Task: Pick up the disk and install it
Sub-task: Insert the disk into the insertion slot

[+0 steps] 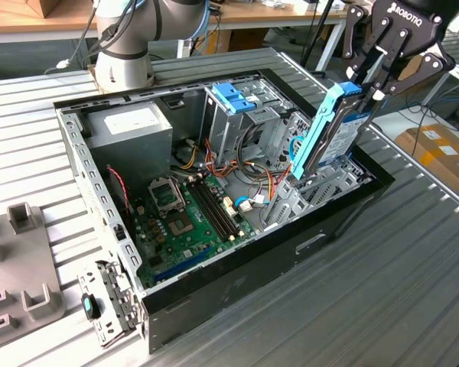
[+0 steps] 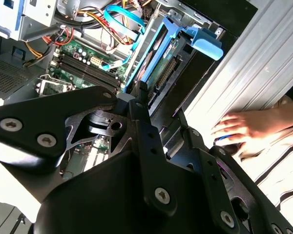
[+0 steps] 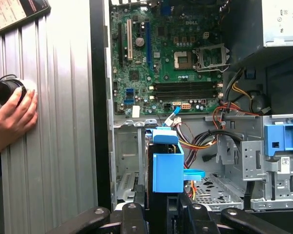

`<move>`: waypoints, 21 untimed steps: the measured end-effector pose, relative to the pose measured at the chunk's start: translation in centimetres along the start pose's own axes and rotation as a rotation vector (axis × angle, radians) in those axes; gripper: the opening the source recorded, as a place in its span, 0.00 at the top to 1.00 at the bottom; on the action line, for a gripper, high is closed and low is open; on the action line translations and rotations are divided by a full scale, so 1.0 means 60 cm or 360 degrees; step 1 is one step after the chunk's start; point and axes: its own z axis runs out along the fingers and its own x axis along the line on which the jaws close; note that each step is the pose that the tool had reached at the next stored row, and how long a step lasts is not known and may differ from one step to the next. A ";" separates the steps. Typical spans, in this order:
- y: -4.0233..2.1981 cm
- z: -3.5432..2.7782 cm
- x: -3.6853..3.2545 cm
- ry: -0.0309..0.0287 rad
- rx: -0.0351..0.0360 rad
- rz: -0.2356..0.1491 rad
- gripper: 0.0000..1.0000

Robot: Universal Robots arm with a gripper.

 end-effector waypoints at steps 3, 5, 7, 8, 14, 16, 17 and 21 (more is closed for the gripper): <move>0.000 0.001 0.001 -0.00006 0.0000 0.0000 0.65; 0.000 0.002 0.001 0.00001 0.0000 0.0000 0.65; 0.000 0.008 0.001 -0.00003 0.0000 0.0000 0.65; 0.000 0.008 0.001 -0.00003 0.0000 0.0000 0.65; 0.000 0.012 0.001 -0.00005 0.0000 0.0000 0.65; 0.000 0.015 0.001 -0.00002 0.0000 0.0000 0.65; 0.000 0.016 0.001 -0.00002 0.0000 0.0000 0.65; 0.000 0.016 0.001 -0.00002 0.0000 0.0000 0.65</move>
